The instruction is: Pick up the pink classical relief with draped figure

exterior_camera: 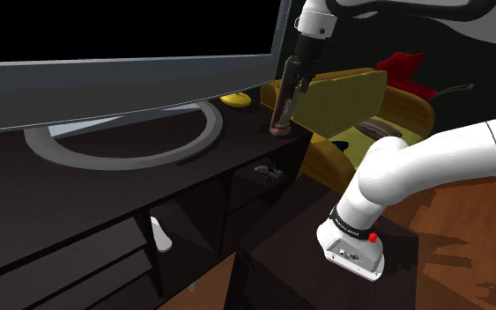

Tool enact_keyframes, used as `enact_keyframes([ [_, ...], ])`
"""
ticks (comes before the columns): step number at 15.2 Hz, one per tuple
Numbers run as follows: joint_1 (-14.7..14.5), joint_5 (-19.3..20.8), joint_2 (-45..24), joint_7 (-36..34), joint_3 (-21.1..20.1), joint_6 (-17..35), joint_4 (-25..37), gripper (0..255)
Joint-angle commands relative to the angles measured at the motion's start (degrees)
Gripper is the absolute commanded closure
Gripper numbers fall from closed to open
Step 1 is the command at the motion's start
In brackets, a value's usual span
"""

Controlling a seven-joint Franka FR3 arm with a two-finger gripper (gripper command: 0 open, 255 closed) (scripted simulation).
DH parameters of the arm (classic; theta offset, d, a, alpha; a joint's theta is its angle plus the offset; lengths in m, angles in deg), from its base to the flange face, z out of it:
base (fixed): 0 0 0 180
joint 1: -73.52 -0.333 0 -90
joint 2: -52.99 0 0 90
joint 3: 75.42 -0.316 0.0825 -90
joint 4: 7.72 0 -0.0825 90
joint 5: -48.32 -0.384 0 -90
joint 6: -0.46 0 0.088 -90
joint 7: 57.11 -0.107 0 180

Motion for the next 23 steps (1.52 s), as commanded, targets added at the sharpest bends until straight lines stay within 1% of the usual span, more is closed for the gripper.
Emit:
enact_keyframes([
  [1,0.0,0.0,0.0,0.0,0.0,0.0,0.0,0],
  [8,3.35,-0.01,-13.23,2.57,7.83,-5.6,15.48,0],
  [14,5.49,-2.0,-25.41,5.44,14.79,-11.79,30.43,0],
  [21,5.77,-1.57,-24.05,5.45,14.86,-6.42,23.75,0],
  [23,5.79,-1.54,-23.96,5.45,14.87,-5.98,23.22,0],
])
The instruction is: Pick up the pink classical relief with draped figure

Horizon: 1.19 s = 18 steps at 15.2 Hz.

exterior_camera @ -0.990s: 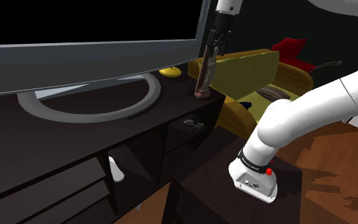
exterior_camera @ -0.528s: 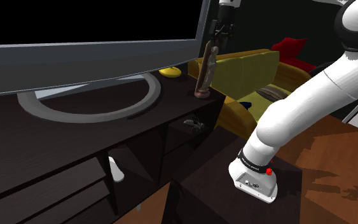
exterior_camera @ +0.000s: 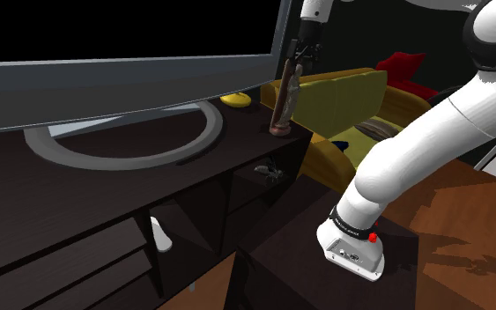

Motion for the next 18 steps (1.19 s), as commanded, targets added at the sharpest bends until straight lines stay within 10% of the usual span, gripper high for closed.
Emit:
enact_keyframes([
  [1,0.0,0.01,0.01,0.0,0.01,0.31,-0.31,0],
  [2,0.0,0.01,0.01,0.0,0.0,0.29,-0.28,255],
  [18,-0.25,-0.42,-1.3,-0.01,-0.09,-5.05,6.32,255],
])
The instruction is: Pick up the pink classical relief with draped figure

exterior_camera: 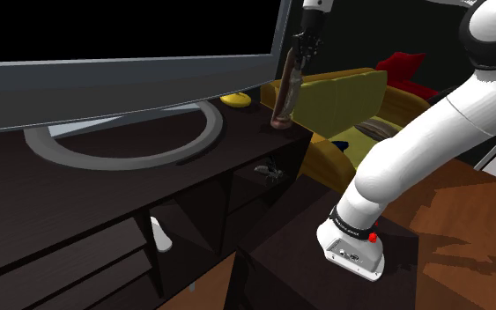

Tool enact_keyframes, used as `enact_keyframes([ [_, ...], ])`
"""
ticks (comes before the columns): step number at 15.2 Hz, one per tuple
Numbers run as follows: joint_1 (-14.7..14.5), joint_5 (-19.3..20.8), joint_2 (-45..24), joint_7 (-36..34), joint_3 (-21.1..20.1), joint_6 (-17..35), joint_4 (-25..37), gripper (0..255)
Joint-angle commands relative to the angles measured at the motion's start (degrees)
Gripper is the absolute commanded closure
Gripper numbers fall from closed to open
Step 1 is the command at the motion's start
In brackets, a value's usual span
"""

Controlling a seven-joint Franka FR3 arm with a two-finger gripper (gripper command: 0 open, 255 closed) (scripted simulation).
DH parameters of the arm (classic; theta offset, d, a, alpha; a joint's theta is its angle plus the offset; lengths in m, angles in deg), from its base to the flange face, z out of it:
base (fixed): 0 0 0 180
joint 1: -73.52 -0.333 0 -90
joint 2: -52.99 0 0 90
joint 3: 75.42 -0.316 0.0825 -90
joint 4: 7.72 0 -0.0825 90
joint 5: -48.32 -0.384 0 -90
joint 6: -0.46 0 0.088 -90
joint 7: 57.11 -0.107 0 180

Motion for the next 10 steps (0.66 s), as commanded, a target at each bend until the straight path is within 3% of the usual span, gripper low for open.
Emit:
enact_keyframes([
  [1,-0.08,-0.14,-0.51,0.05,0.01,-1.67,2.22,255],
  [10,-0.34,-0.71,-2.64,0.2,0.14,-7.3,9.89,255],
])
